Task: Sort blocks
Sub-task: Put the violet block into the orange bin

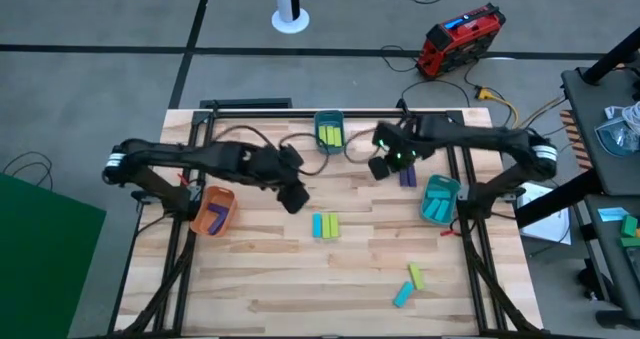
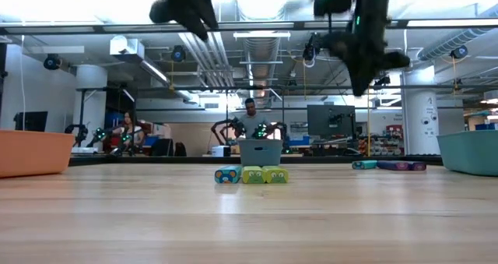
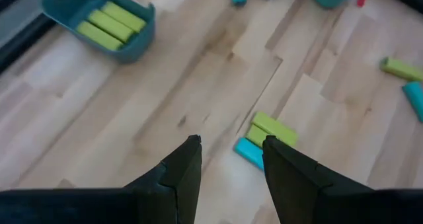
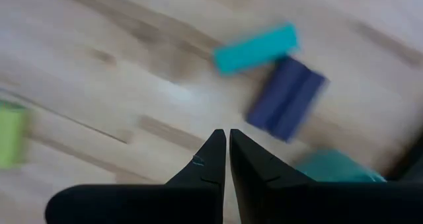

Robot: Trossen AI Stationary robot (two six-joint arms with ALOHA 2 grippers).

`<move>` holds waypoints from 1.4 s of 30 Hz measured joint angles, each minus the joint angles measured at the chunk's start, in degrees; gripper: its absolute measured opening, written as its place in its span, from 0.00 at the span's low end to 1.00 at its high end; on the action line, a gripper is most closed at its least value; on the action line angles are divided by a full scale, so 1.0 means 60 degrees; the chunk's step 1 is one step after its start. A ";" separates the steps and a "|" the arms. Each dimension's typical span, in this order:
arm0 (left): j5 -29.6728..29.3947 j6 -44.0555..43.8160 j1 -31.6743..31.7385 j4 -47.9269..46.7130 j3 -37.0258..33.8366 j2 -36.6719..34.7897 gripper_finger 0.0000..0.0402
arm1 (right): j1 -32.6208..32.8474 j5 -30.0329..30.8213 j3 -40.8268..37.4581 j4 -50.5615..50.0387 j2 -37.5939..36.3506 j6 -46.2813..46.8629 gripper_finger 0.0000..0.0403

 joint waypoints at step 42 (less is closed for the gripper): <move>-0.2987 -0.1064 0.0013 -0.0430 -0.2274 -0.3121 0.35 | -0.1101 0.0456 -0.1583 0.0685 0.2807 -0.1084 0.43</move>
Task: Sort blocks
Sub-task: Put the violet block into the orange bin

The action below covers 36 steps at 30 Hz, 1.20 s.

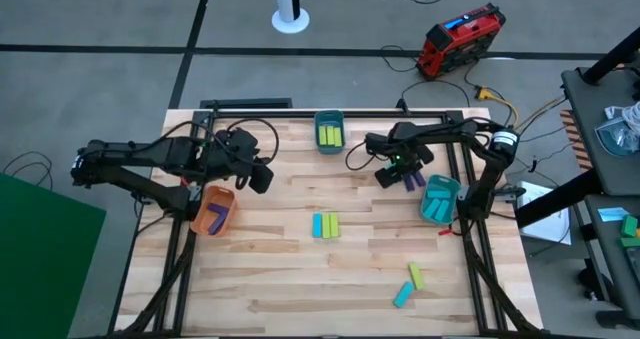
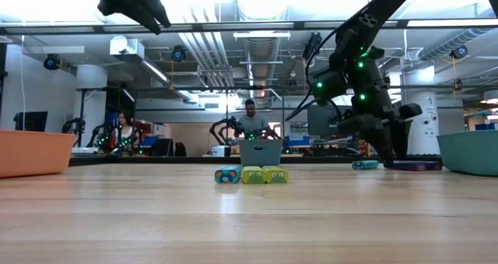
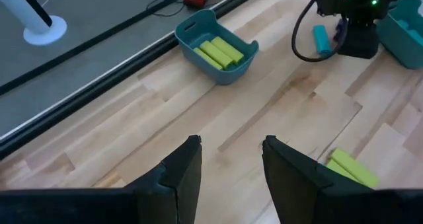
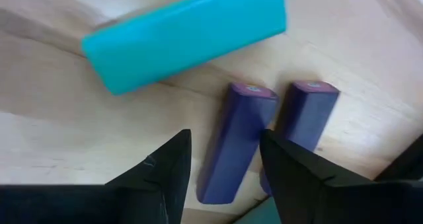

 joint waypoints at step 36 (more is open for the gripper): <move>0.0000 0.0004 0.0007 0.0413 0.0015 0.0022 0.35 | 0.1140 -0.1185 -0.0735 0.0615 -0.0715 -0.1511 0.49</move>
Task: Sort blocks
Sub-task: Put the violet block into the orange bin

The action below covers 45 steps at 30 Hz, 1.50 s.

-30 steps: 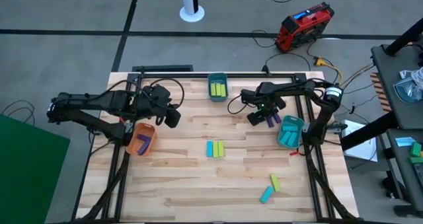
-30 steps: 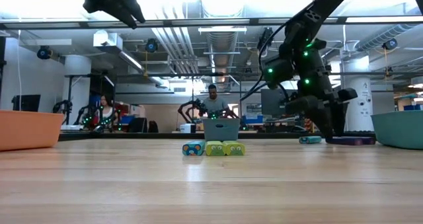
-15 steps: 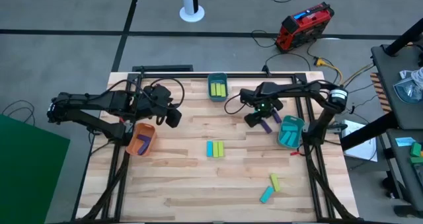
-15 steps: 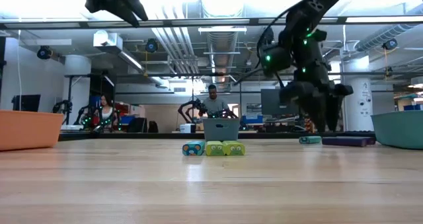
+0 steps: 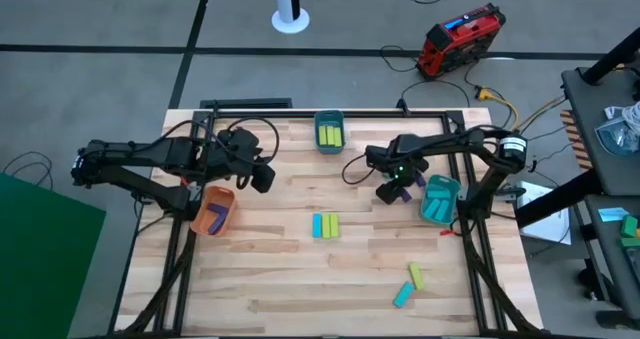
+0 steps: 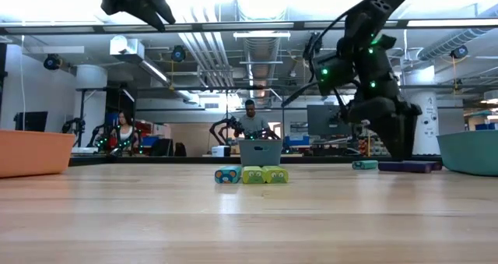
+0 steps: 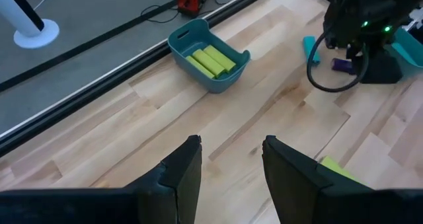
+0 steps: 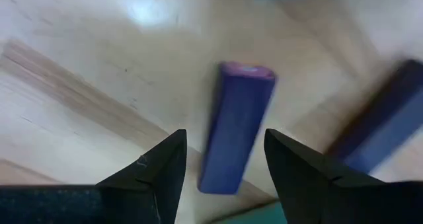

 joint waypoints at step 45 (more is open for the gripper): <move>0.6414 1.0038 -0.0008 0.8145 0.0131 0.1561 0.35 | 0.0863 -1.0648 0.5765 0.2562 -0.1297 0.0435 0.23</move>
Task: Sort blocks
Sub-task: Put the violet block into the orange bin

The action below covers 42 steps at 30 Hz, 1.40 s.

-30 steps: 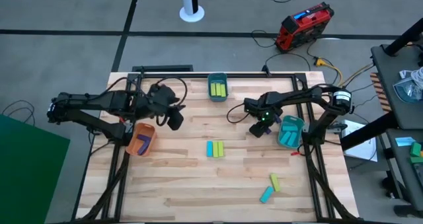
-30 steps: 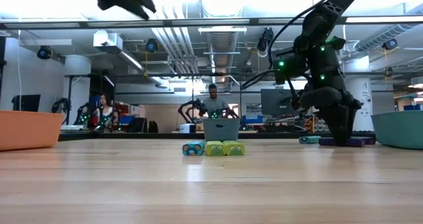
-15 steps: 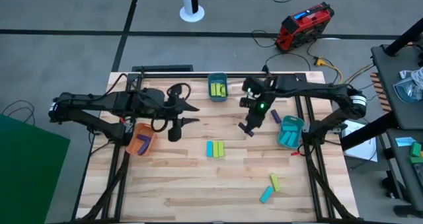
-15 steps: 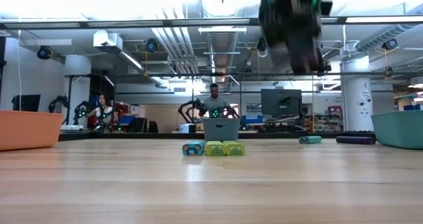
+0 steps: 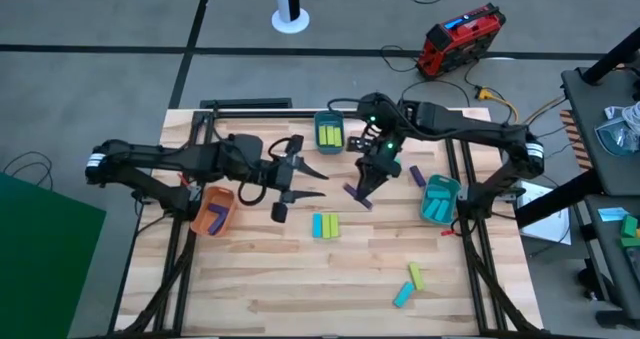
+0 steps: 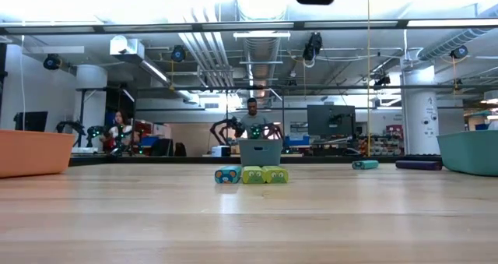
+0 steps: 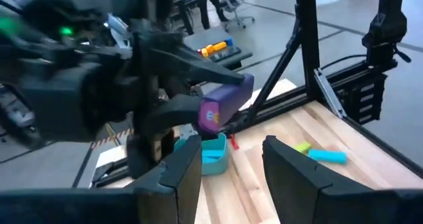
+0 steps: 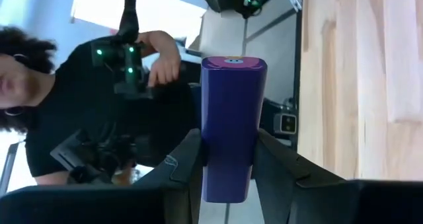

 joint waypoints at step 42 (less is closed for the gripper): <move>0.2368 0.0387 0.0329 0.1127 0.0485 0.0927 0.17 | 0.0361 -0.0753 0.2049 -0.0140 0.1585 -0.0108 0.23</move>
